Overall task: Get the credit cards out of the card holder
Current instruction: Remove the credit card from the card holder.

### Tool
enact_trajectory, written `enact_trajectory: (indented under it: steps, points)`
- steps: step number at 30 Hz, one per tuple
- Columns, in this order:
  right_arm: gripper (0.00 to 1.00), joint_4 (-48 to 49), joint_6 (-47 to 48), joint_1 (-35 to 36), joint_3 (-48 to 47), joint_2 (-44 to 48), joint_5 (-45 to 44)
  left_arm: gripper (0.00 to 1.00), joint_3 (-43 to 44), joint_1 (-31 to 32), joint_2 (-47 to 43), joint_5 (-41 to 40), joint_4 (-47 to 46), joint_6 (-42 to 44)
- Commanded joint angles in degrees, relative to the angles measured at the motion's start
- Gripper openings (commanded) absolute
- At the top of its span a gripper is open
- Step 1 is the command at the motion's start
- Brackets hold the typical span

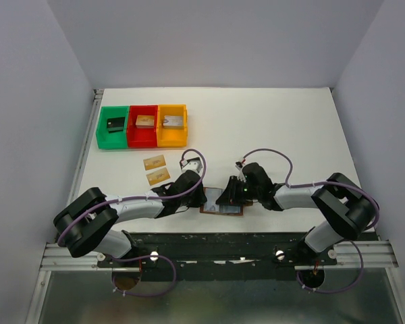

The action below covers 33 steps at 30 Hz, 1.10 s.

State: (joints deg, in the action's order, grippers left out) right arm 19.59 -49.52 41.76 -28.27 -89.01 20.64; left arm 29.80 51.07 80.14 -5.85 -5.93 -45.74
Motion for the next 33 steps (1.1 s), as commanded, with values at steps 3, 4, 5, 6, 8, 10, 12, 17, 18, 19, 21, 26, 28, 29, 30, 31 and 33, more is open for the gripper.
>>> enact_trajectory:
  steps: [3,4,5,6,8,10,12,17,18,19,21,26,28,29,30,31,33]
  points:
    - [0.2,5.72,-2.08,-0.8,2.43,-2.22,1.42,0.31,-1.06,-0.09,-1.21,-1.53,4.26,-0.23]
    - [0.17,5.72,-2.16,-0.89,2.52,-2.22,1.5,0.31,-1.15,-0.09,-1.65,-1.8,4.44,-0.23]
    - [0.16,5.72,-1.9,-0.89,2.52,-2.13,1.5,0.31,-1.15,-0.09,-2.0,-1.97,4.7,-0.14]
    - [0.15,5.72,-1.99,-0.89,2.61,-2.04,1.42,0.32,-1.06,-0.09,-2.44,-2.24,4.96,-0.14]
    - [0.13,5.72,-1.9,-0.89,2.61,-1.96,1.42,0.32,-1.06,-0.09,-3.4,-2.59,5.49,-0.14]
    - [0.11,5.63,-1.72,-0.89,2.43,-1.87,1.42,0.32,-1.06,-0.09,-4.11,-2.94,5.76,-0.06]
    - [0.09,5.54,-1.64,-0.98,2.43,-1.78,1.42,0.32,-1.15,-0.01,-4.37,-3.38,5.85,-0.06]
    - [0.04,5.37,-1.55,-0.98,2.61,-1.34,1.5,0.3,-1.24,-0.09,-3.41,-3.3,5.76,-0.06]
    - [0.04,5.37,-1.46,-0.98,2.61,-1.25,1.68,0.29,-1.24,-0.09,-2.89,-3.12,5.58,-0.06]
    - [0.04,5.45,-1.46,-1.06,2.52,-1.25,2.03,0.29,-1.15,-0.09,-2.53,-2.94,5.41,-0.06]
    - [0.06,5.72,-1.46,-0.98,2.43,-1.51,2.64,0.27,-0.8,-0.09,-1.66,-2.68,5.32,0.03]
    - [0.25,6.33,-2.07,-0.98,1.99,-1.78,3.7,0.25,-0.53,-0.09,-0.6,-2.5,5.14,0.3]
    - [0.3,6.68,-2.25,-0.98,1.99,-2.04,3.79,0.24,-0.71,-0.09,-0.33,-2.42,5.14,0.38]
    - [0.31,6.95,-2.42,-0.98,1.99,-2.22,3.88,0.24,-0.62,-0.09,-0.16,-2.41,5.06,0.38]
    - [0.33,7.3,-2.51,-1.06,1.99,-2.39,4.05,0.24,-0.71,-0.01,0.1,-2.41,5.06,0.38]
    - [0.34,7.56,-2.69,-1.06,1.99,-2.57,4.14,0.24,-0.71,0.0,0.19,-2.41,5.06,0.3]
    - [0.36,8.61,-3.21,-1.06,2.25,-3.18,4.32,0.22,-0.89,-0.09,0.46,-2.24,4.88,0.3]
